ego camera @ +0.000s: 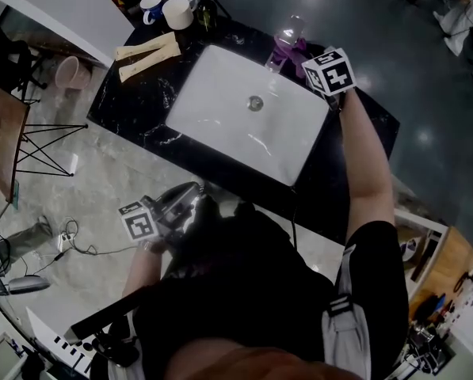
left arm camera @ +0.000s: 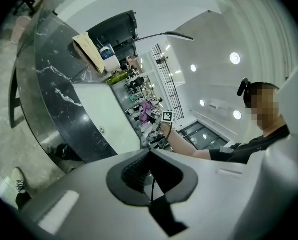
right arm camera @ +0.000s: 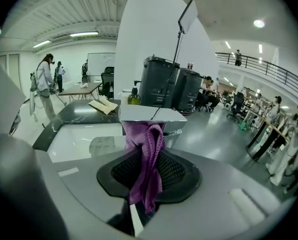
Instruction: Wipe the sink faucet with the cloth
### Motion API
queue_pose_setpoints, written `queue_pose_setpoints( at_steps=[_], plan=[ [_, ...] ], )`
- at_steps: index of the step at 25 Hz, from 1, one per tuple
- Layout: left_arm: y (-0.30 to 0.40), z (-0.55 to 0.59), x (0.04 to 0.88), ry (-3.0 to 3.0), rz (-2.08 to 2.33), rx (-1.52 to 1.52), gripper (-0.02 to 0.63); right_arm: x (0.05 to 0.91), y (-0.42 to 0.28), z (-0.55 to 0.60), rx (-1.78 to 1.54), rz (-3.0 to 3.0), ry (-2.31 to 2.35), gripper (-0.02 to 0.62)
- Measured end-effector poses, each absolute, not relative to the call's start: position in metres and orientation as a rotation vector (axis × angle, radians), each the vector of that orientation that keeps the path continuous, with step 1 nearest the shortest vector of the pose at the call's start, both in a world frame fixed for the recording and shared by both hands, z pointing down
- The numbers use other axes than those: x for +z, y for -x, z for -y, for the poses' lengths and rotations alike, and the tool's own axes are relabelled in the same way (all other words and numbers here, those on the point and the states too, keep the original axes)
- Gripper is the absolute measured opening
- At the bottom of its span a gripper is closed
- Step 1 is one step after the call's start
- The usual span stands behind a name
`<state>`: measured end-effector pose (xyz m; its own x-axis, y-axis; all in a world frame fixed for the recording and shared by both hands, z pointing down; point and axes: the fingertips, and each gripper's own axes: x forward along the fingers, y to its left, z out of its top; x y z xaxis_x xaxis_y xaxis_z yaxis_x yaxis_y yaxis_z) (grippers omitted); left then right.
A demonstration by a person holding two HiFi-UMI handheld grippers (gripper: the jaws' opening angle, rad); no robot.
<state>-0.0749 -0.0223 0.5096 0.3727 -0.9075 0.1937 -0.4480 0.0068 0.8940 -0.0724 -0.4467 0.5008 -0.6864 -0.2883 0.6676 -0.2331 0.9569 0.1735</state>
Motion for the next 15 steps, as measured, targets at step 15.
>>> queue_pose_setpoints(
  at_steps=[15],
  plan=[
    [0.051, 0.046, 0.502, -1.661, 1.191, -0.526, 0.002, 0.55, 0.045, 0.35, -0.092, 2.325, -0.089, 0.098]
  ],
)
